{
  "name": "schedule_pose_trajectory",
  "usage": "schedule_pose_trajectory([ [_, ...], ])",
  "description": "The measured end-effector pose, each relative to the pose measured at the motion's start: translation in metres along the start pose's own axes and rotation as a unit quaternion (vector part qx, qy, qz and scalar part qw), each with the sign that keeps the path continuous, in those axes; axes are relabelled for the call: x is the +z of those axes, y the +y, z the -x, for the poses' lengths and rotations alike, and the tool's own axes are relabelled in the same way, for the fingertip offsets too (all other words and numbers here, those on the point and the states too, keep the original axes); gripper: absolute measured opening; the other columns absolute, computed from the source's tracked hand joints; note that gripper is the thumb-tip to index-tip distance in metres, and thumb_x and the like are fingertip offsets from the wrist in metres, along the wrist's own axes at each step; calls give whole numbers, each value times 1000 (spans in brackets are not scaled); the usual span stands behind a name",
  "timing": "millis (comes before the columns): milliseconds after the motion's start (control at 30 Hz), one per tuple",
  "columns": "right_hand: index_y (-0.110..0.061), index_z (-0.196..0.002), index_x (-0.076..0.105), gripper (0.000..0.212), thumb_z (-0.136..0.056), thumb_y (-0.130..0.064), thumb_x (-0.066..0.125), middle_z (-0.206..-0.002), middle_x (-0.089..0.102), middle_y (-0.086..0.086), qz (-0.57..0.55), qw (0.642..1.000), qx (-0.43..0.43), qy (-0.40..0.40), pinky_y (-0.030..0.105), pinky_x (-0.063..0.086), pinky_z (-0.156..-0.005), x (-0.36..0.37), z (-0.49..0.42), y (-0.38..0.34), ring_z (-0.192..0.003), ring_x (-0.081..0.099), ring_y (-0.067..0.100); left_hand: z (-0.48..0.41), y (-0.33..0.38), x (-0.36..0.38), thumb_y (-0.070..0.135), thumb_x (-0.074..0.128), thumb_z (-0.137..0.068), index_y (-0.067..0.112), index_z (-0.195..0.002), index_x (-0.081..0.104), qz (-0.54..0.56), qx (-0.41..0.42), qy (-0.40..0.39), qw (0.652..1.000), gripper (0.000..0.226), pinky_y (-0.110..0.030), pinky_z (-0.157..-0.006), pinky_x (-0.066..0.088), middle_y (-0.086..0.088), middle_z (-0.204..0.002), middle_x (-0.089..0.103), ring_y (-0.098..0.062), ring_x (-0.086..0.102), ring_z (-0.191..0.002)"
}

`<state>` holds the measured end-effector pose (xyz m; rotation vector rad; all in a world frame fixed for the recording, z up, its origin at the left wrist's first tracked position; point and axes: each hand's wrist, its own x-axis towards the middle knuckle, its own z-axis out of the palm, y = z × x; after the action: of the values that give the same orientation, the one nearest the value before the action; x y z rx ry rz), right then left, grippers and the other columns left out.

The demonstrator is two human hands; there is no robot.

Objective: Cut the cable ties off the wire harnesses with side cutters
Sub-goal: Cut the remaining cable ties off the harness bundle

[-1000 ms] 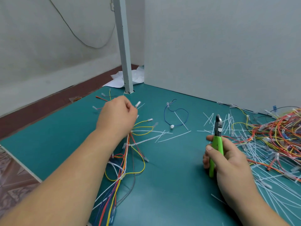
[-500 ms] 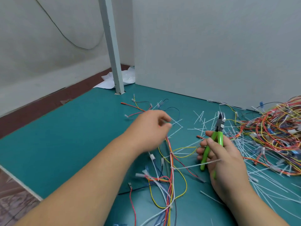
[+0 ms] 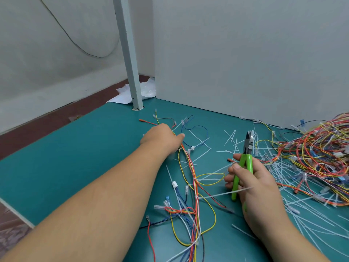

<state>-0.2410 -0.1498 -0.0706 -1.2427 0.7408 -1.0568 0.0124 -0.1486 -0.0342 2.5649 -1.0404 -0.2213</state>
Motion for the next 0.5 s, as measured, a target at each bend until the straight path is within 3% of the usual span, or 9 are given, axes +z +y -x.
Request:
schedule_pose_trajectory([
  [67, -29, -104, 72, 23, -81, -30, 67, -81, 67, 2, 2, 1000, 2, 1, 35, 51, -67, 0, -1, 0, -72, 63, 19, -4, 5, 1, 67, 59, -77, 18, -72, 51, -16, 2, 3, 1000, 50, -27, -54, 36, -2, -78, 59, -28, 58, -74],
  [133, -27, -105, 72, 22, -84, -27, 67, -81, 66, 3, 4, 1000, -3, 0, 35, 51, -67, 0, -1, 1, -72, 63, 19, -6, 10, 2, 50, 66, -75, 18, -73, 52, -23, 2, 2, 1000, 35, -27, -53, 35, -2, -79, 60, -23, 55, -67],
  [267, -24, -109, 70, 18, -98, -11, 63, -81, 66, 4, 11, 1000, -6, -4, 36, 50, -68, -1, -1, 3, -72, 62, 19, -10, 14, 2, 30, 69, -72, 17, -74, 53, -17, -6, -6, 1000, 20, -26, -52, 35, -2, -76, 57, -18, 52, -63],
  [400, -23, -111, 70, 26, -85, -25, 68, -81, 66, 1, 12, 1000, -4, -2, 33, 51, -66, 0, -1, 2, -72, 63, 18, -14, 13, 4, 23, 64, -75, 15, -73, 56, -1, -11, -7, 1000, 12, -25, -51, 33, -3, -74, 58, -19, 51, -62],
  [500, -24, -110, 71, 29, -81, -29, 67, -83, 66, 1, 9, 1000, -2, 0, 35, 50, -67, 0, -2, 2, -72, 64, 20, -13, 6, 7, 28, 62, -74, 13, -65, 52, 77, -32, 33, 996, 20, -25, -49, 29, -2, -65, 55, -20, 50, -57],
])
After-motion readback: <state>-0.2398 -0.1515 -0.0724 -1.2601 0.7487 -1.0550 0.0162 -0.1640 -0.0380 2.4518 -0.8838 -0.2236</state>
